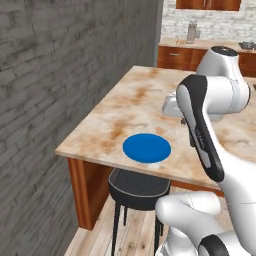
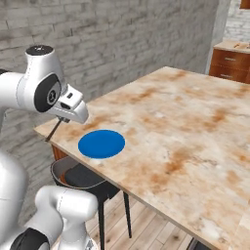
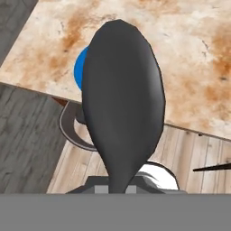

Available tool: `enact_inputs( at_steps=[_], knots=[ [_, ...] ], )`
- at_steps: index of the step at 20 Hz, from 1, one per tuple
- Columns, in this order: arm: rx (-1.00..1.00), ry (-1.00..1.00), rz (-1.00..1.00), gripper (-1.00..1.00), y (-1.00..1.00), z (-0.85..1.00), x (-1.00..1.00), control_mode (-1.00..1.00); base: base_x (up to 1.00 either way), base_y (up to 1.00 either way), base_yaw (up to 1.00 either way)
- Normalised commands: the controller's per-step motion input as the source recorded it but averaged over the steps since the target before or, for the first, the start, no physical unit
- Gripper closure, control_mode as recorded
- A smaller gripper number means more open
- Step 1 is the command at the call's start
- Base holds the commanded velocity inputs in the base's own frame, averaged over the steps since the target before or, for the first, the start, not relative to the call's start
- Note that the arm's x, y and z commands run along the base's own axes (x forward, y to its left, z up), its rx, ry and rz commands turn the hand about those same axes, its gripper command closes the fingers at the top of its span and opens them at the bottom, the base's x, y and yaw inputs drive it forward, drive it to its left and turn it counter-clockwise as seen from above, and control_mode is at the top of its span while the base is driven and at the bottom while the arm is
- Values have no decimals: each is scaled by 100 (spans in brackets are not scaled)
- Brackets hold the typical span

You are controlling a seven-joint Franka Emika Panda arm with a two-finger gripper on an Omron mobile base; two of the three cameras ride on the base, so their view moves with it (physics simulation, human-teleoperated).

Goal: Take the fork and place it on the left side of the plate. Then take the spoon and place it on the right side of the plate. Make sure they're directly next to the plate.

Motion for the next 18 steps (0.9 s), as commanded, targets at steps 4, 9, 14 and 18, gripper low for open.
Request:
enact_inputs(
  at_steps=[4, 9, 14, 18],
  knots=[
    [9, 14, 0, 100, -71, -14, 22, -100, 0, 0, 0],
    [3, 24, 0, 100, -59, -39, 42, -100, 0, 0, 0],
    [0, 28, 0, 100, -49, -52, 44, -100, 0, 0, 0],
    [0, 27, 0, 100, -27, -57, 48, -100, 0, 0, 0]
  ],
)
